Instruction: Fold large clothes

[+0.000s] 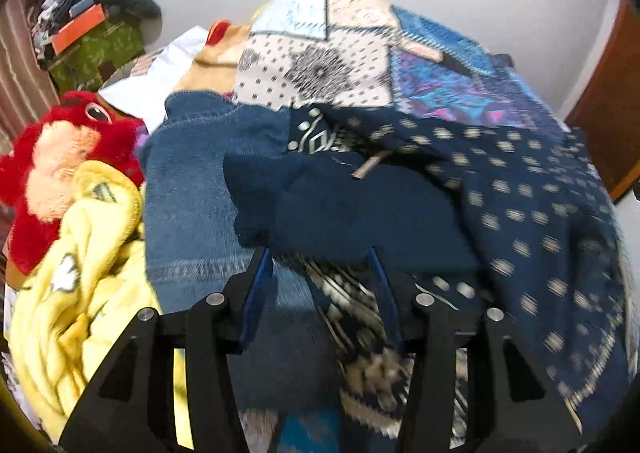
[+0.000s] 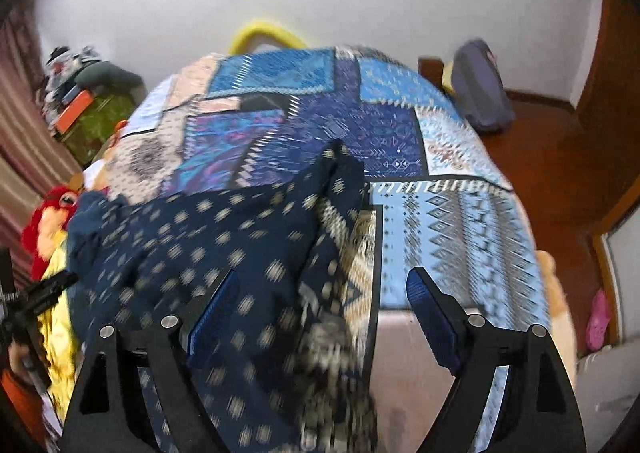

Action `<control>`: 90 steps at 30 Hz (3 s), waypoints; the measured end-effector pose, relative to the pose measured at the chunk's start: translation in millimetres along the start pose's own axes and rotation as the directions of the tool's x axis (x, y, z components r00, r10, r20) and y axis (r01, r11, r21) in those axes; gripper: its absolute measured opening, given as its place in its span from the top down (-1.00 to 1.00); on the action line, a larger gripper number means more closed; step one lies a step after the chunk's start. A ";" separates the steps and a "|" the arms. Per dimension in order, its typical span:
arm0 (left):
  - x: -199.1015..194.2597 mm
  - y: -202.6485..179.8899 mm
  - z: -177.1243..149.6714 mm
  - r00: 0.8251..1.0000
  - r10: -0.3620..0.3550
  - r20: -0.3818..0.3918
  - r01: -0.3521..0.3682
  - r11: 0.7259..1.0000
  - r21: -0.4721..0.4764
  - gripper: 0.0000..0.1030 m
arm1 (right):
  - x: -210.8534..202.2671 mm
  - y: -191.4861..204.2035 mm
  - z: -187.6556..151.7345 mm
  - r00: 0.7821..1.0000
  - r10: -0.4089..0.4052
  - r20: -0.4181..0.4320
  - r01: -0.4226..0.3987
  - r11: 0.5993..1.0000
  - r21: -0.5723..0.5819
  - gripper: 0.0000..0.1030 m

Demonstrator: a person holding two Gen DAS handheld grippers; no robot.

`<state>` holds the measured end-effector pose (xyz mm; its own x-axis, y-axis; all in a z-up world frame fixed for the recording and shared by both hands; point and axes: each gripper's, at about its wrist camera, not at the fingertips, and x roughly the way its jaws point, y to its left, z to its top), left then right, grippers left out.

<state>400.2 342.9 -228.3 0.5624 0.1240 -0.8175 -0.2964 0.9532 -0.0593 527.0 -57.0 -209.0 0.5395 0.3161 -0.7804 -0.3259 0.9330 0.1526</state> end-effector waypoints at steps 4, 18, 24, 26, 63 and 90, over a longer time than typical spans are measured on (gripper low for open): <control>-46.9 -11.9 -11.8 0.999 -0.028 0.029 0.026 0.998 0.062 0.00 | -54.0 12.3 -25.3 0.998 0.053 0.032 -0.052 0.998 -0.023 -0.63; -145.9 -20.9 -106.6 0.985 -0.173 0.003 0.172 0.979 0.106 -0.46 | -165.1 45.8 -143.9 0.997 0.064 0.045 -0.054 0.982 -0.183 -0.64; -131.9 -23.0 -164.2 0.966 -0.236 -0.103 0.243 0.969 0.054 -0.48 | -149.9 40.1 -206.9 0.998 0.029 -0.062 -0.041 0.981 -0.190 -0.64; -117.8 -22.9 -182.6 0.950 -0.270 -0.159 0.275 0.961 0.012 -0.48 | -138.1 32.9 -224.1 0.994 0.011 -0.109 -0.030 0.985 -0.171 -0.64; -172.4 -56.8 -74.5 0.926 -0.323 0.196 0.309 0.946 0.098 0.84 | -137.1 44.4 -121.0 0.957 0.279 0.080 -0.273 0.959 -0.079 0.72; 73.0 -29.2 71.0 0.983 -0.184 0.007 0.183 0.973 -0.139 0.67 | 54.4 18.5 59.5 0.988 0.011 0.152 -0.005 0.999 -0.037 0.71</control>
<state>504.7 343.7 -245.6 0.6128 -0.0518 -0.7885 -0.2924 0.9122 -0.2871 596.5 -12.3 -212.6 0.6480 0.3487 -0.6771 -0.3575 0.9243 0.1339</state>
